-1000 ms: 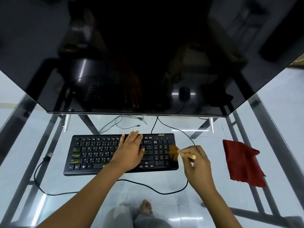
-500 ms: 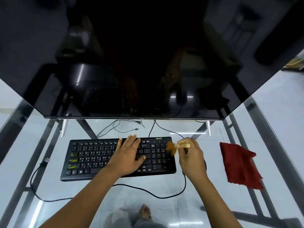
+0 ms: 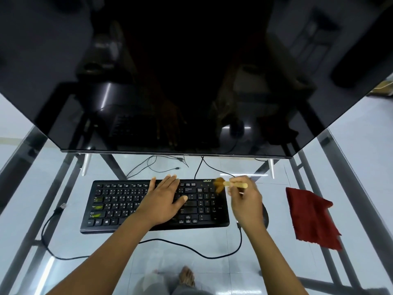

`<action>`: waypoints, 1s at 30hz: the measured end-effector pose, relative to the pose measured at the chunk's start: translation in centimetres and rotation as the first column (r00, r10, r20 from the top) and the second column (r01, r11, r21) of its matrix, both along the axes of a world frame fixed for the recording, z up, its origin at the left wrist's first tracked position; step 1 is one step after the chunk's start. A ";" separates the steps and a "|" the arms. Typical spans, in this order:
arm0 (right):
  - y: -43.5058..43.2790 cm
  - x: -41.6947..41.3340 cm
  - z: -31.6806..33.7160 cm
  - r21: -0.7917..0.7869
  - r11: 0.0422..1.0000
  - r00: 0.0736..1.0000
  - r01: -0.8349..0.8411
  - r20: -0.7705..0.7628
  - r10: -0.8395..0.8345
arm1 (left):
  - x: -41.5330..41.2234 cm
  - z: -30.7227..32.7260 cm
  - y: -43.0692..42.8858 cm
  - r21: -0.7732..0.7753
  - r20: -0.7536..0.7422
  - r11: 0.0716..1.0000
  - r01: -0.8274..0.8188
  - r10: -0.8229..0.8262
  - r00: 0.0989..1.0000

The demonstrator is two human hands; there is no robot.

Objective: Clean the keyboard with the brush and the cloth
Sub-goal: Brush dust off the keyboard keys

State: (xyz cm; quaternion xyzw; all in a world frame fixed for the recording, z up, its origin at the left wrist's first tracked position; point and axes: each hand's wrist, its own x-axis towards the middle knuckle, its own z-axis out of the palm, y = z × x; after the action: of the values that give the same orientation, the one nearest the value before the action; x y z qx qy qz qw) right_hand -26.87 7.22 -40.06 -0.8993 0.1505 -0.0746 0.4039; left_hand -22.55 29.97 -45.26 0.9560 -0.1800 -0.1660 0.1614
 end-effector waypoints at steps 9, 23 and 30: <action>-2.1 -1.9 0.4 -0.036 0.995 0.996 -0.091 0.012 0.091 | -0.1 -0.1 0.1 -0.016 -0.020 1.000 -0.014 0.014 1.000; 0.9 -0.8 -0.6 0.053 0.998 0.998 0.017 0.060 -0.020 | -0.1 0.0 1.8 -0.029 -0.030 0.999 0.035 -0.035 0.999; 2.2 1.0 0.1 0.104 0.994 0.992 0.036 0.113 -0.048 | -0.7 0.3 2.7 -0.014 -0.066 0.996 0.089 -0.090 0.994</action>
State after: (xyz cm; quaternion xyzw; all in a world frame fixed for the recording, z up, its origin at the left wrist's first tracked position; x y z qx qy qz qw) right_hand -25.89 9.46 -39.98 -0.8684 0.1497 -0.1270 0.4554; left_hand -23.21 32.66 -45.01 0.9401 -0.2180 -0.2039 0.1649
